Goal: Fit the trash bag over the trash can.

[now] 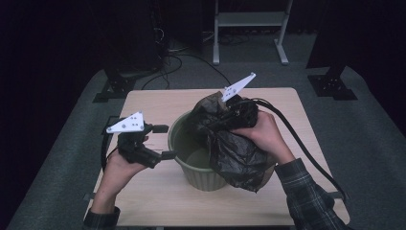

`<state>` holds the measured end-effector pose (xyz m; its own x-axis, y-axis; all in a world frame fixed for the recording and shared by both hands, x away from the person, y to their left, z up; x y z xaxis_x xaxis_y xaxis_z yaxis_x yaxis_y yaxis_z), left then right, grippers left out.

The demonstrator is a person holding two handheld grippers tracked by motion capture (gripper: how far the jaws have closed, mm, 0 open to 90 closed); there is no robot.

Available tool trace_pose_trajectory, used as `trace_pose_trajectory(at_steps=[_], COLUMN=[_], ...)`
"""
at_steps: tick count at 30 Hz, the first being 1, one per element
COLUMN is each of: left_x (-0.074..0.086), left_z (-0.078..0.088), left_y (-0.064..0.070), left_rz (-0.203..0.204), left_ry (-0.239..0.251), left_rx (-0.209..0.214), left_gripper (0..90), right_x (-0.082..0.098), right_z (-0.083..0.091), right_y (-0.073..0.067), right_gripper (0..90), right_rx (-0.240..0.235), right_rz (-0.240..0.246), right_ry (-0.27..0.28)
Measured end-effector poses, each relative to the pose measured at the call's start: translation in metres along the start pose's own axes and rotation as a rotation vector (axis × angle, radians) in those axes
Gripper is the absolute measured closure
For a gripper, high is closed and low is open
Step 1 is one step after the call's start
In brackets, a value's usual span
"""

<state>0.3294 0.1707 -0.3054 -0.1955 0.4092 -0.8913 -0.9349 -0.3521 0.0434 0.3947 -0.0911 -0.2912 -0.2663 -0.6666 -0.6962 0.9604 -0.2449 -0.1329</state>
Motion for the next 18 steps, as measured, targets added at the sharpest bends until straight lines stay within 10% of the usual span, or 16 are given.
trace_pose_trajectory(at_steps=[18], left_x=[-0.029], left_z=[-0.058], left_y=[-0.020], left_rz=[-0.072], left_ry=[-0.120], left_rx=[0.060], left_gripper=[15.3], right_x=[-0.004], right_z=[0.003], right_y=[-0.006], right_gripper=[88.8], right_rx=[-0.120], right_rz=[0.017], right_ry=[0.050])
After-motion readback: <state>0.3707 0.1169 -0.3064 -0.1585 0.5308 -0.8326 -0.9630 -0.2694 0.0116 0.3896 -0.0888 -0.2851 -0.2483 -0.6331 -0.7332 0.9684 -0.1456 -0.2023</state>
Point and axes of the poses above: each handheld gripper's, and its own axes: z roughly backward along the jaws, x roughly out of its underside, y roughly to its right, the point moved 3 cm from there along -z, roughly forward along the jaws, and after that the axes turned 4 degrees about -y, right-handed, at the moved point
